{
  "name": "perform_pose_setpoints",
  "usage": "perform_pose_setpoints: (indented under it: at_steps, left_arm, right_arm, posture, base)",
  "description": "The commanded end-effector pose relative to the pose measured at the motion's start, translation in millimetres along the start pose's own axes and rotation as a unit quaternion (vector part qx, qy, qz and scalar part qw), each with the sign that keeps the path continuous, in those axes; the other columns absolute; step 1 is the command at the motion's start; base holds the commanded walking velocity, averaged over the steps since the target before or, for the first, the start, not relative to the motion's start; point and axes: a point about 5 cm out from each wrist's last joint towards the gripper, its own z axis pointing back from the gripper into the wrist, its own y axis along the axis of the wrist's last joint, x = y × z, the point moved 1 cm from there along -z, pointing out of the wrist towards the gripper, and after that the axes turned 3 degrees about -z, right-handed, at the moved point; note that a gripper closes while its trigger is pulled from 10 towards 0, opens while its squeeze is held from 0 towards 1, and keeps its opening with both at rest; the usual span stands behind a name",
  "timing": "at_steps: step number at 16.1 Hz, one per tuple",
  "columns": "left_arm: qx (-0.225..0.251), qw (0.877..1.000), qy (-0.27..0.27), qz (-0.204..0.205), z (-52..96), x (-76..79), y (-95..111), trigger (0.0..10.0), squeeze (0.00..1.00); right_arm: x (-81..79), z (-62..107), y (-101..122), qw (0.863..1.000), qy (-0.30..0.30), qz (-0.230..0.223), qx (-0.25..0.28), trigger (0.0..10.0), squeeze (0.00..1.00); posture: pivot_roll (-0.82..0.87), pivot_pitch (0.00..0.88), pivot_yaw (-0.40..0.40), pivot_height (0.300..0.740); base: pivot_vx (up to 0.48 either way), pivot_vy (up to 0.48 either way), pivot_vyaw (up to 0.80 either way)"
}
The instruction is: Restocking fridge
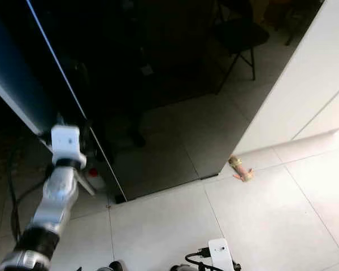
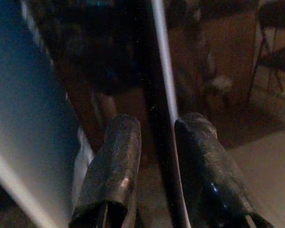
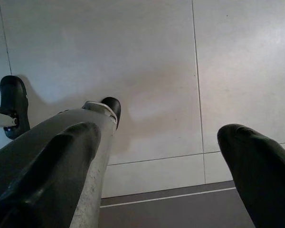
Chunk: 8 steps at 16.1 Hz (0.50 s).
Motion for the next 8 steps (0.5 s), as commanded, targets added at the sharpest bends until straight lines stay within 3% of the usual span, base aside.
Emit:
perform_pose_setpoints:
  at_steps: [1, 4, 8]
  left_arm:
    - [0.01, 1.0, -0.005, 0.005, 4.8, -0.3, 5.0, 10.0, 0.0]
    - [-0.006, 1.0, -0.011, 0.005, 27.3, -2.7, 0.2, 10.0, 0.0]
    - [-0.022, 1.0, -0.012, 0.001, 42.1, -7.5, -3.6, 10.0, 0.0]
  right_arm:
    - [-1.3, 2.5, -14.7, 1.0, 0.001, -0.004, -0.024, 10.0, 0.0]
    - [-0.2, 2.5, -14.5, 1.0, 0.001, 0.0, -0.024, 10.0, 0.0]
    - [0.1, 2.8, -15.4, 1.0, 0.003, 0.004, -0.025, 10.0, 0.0]
  posture:
    - [-0.16, 0.109, -0.025, 0.74]
    - [-0.15, 0.101, -0.026, 0.74]
    - [-0.14, 0.095, -0.026, 0.74]
  base:
    - [0.0, 0.0, 0.0]
    - [0.0, 0.0, 0.0]
    - [0.0, 0.0, 0.0]
